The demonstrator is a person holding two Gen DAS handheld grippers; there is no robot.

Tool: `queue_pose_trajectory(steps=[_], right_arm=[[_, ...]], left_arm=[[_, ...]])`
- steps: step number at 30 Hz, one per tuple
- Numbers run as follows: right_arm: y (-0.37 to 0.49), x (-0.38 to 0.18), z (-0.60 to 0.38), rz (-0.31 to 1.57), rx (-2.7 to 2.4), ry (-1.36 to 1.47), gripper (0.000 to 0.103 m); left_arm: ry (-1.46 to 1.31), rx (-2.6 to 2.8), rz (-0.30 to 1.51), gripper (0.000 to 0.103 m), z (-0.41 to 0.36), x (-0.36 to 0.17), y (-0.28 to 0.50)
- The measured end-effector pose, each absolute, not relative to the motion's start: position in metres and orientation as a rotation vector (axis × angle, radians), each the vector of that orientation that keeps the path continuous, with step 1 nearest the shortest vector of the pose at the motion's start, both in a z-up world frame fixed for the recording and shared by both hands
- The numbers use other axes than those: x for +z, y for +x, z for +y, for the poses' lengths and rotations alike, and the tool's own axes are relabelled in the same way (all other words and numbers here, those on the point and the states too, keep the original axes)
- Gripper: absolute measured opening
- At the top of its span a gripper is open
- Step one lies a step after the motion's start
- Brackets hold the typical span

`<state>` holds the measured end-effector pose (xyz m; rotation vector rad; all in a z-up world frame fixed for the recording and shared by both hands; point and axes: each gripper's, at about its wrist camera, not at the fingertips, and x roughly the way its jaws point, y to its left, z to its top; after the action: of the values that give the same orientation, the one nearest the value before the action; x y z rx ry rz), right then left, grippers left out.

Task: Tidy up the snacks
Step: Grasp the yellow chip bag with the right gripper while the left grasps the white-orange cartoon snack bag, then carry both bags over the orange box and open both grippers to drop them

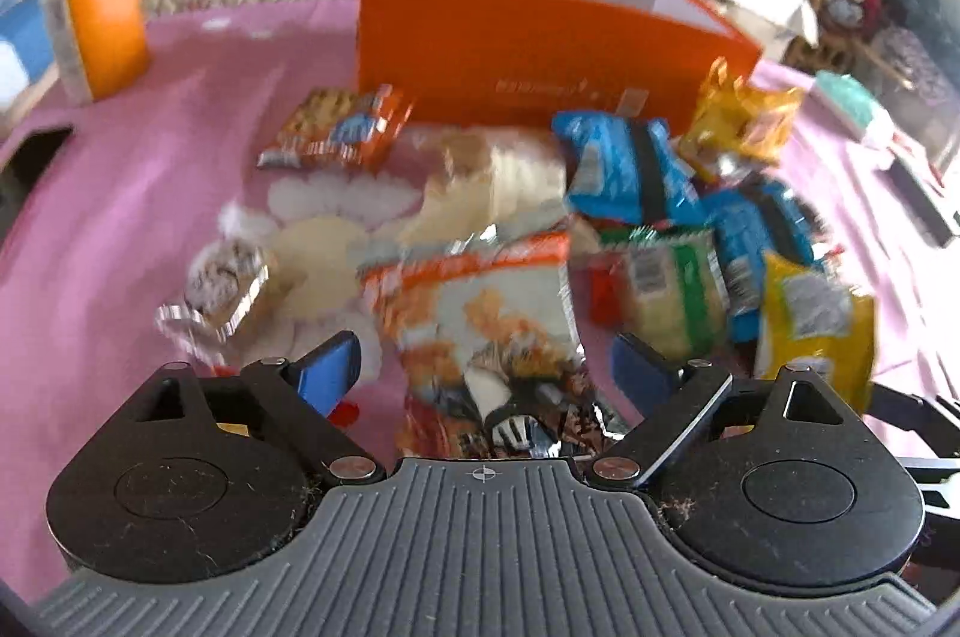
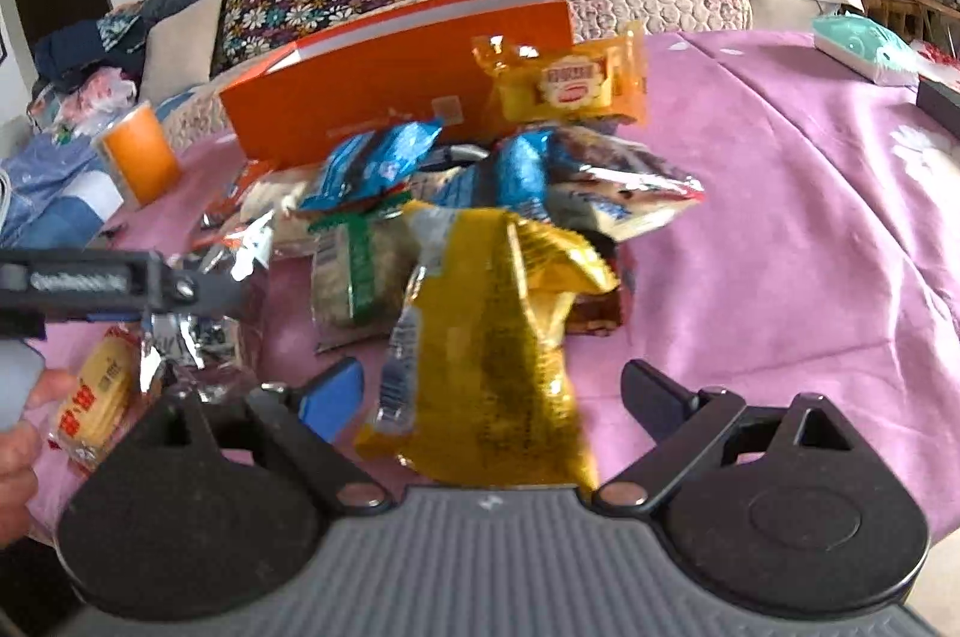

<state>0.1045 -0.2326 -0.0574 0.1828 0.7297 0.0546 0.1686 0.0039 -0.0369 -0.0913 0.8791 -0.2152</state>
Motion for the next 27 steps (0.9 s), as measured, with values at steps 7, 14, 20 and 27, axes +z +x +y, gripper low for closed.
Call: queue_pose_trajectory(steps=[7,14,20,27], right_arm=[[0.108,-0.061,-0.228,0.73,0.066,0.148,0.059],[0.086,-0.028,-0.248,0.693,0.116,0.253,0.055],[0.162,0.037,-0.241,0.557,0.226,0.188,0.054],[0.313,0.058,-0.229,0.507,0.217,0.046,0.055]], left_arm=[[-0.077,-0.254,0.916,0.029,0.004,-0.046,0.174],[-0.169,-0.303,0.838,0.029,0.045,-0.004,0.161],[-0.152,-0.314,0.714,0.029,0.039,0.049,0.235],[-0.079,-0.288,0.627,0.03,0.011,0.073,0.348]])
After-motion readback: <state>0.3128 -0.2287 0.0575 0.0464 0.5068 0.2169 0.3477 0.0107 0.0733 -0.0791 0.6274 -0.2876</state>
